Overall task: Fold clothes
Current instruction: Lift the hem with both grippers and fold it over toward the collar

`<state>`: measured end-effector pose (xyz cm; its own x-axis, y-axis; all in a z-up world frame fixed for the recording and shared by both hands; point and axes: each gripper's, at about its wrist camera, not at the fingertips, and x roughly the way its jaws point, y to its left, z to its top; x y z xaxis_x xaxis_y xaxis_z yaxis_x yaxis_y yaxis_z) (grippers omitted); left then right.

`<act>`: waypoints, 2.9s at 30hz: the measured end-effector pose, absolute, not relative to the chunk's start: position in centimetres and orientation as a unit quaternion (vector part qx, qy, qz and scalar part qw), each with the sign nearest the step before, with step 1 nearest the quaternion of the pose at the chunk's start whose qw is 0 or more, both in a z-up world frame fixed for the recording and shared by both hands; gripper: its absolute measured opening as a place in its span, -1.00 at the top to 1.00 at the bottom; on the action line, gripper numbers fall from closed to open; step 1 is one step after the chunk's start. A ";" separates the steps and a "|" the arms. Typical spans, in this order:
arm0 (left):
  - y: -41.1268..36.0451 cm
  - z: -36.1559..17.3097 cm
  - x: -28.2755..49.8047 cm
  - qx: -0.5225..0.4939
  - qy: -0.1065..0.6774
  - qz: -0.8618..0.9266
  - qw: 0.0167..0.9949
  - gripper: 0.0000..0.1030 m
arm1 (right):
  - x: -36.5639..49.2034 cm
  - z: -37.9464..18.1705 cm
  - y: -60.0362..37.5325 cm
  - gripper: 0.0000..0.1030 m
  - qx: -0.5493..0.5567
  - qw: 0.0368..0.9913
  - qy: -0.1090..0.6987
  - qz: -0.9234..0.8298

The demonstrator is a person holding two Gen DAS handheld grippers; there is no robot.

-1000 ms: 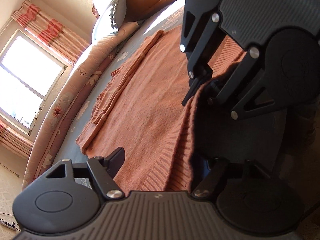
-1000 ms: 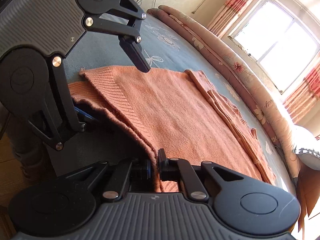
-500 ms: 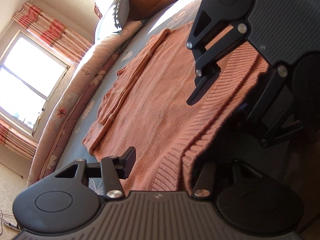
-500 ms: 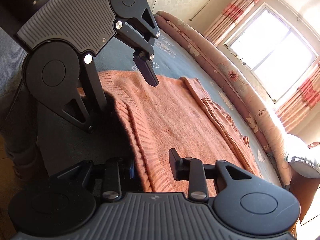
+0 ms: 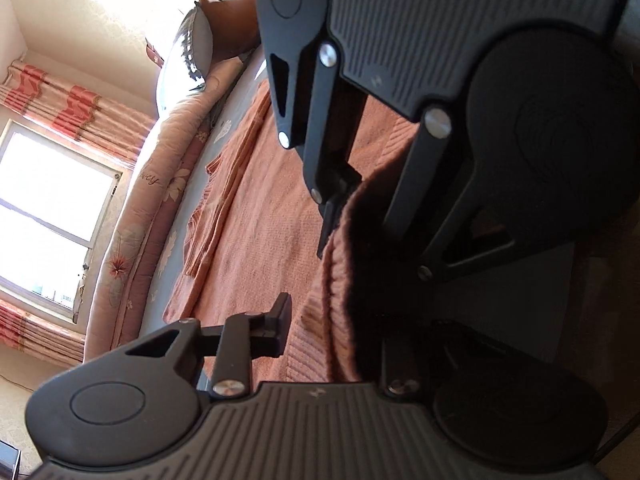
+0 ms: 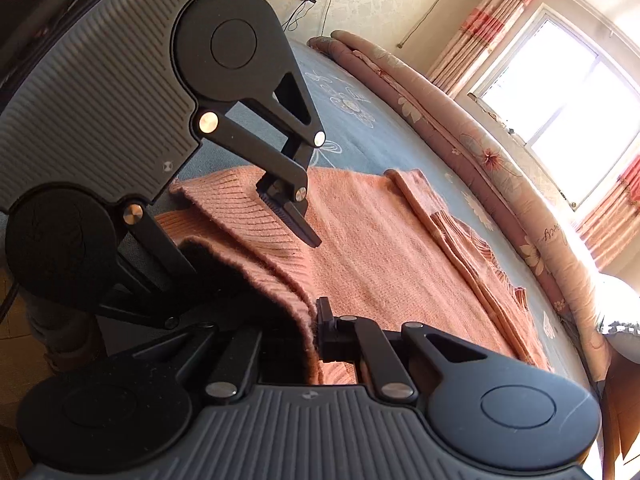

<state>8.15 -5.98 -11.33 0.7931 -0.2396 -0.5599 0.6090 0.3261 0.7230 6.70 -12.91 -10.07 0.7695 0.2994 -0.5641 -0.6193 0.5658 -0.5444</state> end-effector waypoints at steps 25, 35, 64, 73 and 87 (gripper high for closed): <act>-6.3 -11.5 8.9 0.514 0.183 -0.257 0.798 0.76 | 7.2 -11.3 -26.5 0.20 -0.393 0.863 0.303 0.091; -6.0 -11.7 8.8 0.517 0.195 -0.249 0.795 0.69 | 5.7 -12.2 -29.0 0.17 -0.412 0.848 0.322 0.086; -7.2 -8.0 12.5 0.597 0.158 -0.225 0.754 0.87 | 10.1 -5.6 -30.6 0.84 -0.393 0.872 0.272 0.103; -7.9 -7.4 15.4 0.657 0.133 -0.238 0.703 0.88 | 13.4 -5.3 -30.9 0.84 -0.419 0.863 0.263 0.106; -10.5 -5.4 23.8 0.653 0.107 -0.187 0.726 0.87 | 19.4 -5.1 -32.0 0.85 -0.454 0.860 0.223 0.068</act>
